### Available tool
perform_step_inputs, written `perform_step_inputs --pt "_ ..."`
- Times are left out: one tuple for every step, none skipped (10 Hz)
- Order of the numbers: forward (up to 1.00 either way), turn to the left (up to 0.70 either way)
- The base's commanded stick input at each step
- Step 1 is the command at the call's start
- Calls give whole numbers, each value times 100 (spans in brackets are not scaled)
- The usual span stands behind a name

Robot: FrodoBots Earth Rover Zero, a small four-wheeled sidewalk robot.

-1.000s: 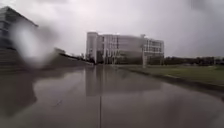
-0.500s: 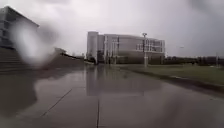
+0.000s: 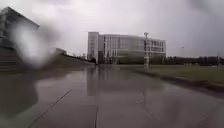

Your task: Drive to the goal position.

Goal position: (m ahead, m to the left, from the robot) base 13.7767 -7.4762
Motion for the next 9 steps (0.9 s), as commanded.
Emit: perform_step_inputs --pt "70 0" --pt "70 0" --pt "70 0" --pt "70 0" --pt "70 0" --pt "70 0" --pt "70 1" --pt "70 2" --pt "70 3"
